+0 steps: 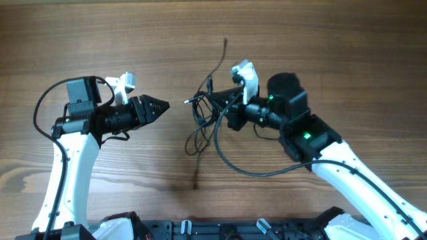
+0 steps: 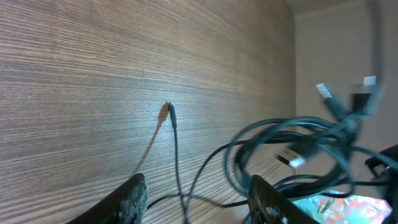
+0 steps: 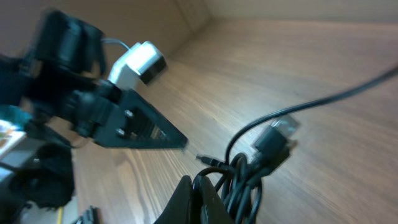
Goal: Untangle cables
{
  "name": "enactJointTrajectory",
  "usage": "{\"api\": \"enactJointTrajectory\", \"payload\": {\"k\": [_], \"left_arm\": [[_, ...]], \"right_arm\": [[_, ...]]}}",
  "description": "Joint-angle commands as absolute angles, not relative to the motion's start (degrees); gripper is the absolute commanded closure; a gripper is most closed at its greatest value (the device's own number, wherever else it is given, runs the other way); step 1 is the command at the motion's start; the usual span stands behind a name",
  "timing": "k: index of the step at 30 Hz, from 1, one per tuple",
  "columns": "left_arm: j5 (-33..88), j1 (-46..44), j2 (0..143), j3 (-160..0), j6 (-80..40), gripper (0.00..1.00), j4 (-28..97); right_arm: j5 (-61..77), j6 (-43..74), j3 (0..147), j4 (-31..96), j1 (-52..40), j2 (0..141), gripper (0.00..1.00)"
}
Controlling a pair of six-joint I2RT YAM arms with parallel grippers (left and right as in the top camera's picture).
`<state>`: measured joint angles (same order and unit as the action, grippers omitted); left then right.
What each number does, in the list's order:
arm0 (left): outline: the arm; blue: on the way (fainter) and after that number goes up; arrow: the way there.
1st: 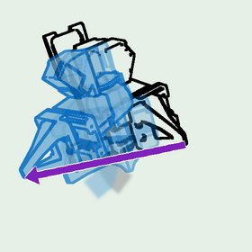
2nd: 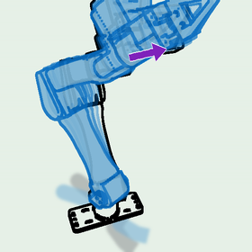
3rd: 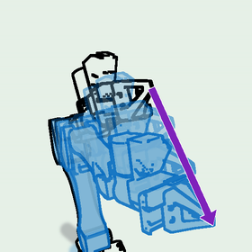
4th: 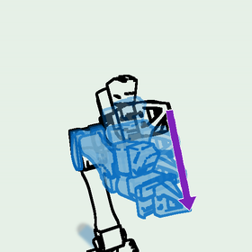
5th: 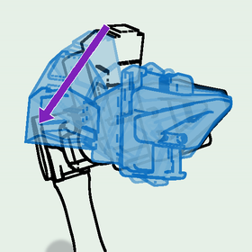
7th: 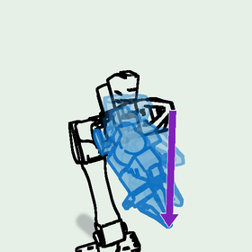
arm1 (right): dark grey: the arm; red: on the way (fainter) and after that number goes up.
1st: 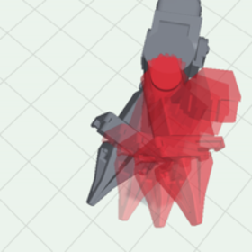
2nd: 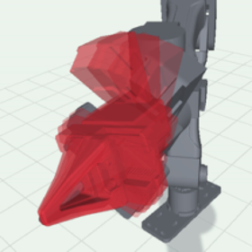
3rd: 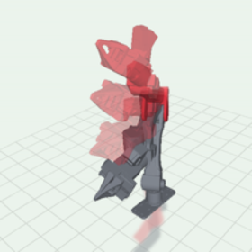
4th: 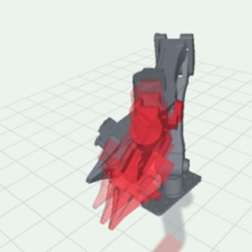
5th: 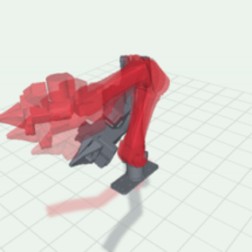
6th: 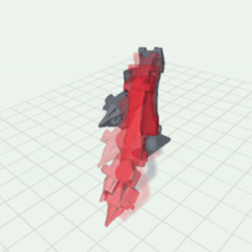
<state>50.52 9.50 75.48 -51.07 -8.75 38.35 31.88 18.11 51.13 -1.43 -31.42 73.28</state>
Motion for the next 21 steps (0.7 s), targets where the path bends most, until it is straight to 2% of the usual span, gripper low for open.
{"api": "enactJointTrajectory", "payload": {"k": [1, 6, 10, 21], "left_arm": [[52.0, 8.9, 76.0, -51.3, -6.3, 0.47, 38.4], [53.6, 5.2, 79.4, -50.5, -1.6, 0.37, 38.2], [72.1, 5.0, 83.0, -48.7, 10.5, 0.26, 36.2], [77.4, 3.1, 91.9, -47.6, 9.7, 0.21, 23.6]], "right_arm": [[41.0, 24.6, 52.1, -4.8, -28.3, 72.1, 0.96], [47.3, 35.2, 52.1, -14.0, -25.9, 72.1, 0.96], [49.3, 43.2, 52.1, -17.4, -24.1, 72.1, 0.96], [54.1, 50.3, 52.1, -25.5, -24.1, 72.1, 0.96]]}}
